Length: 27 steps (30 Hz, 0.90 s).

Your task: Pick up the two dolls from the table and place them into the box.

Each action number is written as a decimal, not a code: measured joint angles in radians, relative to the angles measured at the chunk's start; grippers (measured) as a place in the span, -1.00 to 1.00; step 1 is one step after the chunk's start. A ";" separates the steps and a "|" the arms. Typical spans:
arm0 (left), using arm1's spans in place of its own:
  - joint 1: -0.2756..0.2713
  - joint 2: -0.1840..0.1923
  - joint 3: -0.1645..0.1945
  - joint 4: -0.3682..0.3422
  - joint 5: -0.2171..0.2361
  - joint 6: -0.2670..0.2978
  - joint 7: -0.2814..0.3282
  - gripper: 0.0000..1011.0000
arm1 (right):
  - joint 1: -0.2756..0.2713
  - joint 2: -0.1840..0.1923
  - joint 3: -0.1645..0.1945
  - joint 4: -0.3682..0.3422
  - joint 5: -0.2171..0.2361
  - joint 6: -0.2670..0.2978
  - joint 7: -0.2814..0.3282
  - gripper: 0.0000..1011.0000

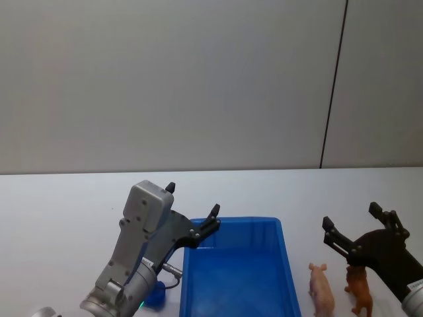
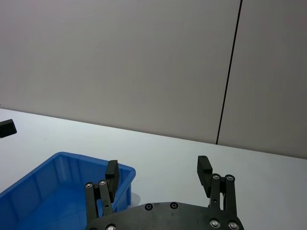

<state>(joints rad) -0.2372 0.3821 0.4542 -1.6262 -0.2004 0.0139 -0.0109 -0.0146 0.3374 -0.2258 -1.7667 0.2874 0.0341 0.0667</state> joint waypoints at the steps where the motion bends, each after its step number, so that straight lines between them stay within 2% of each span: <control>1: 0.000 0.000 0.000 0.000 0.000 0.000 0.000 0.98 | 0.000 0.000 0.000 0.000 0.000 0.000 0.000 0.98; 27: 0.000 0.000 0.000 0.000 0.000 0.000 0.000 0.98 | 0.000 0.000 0.000 0.000 0.000 0.000 0.000 0.98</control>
<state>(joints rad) -0.2372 0.3821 0.4542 -1.6262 -0.2004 0.0139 -0.0109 -0.0146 0.3378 -0.2255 -1.7667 0.2874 0.0341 0.0671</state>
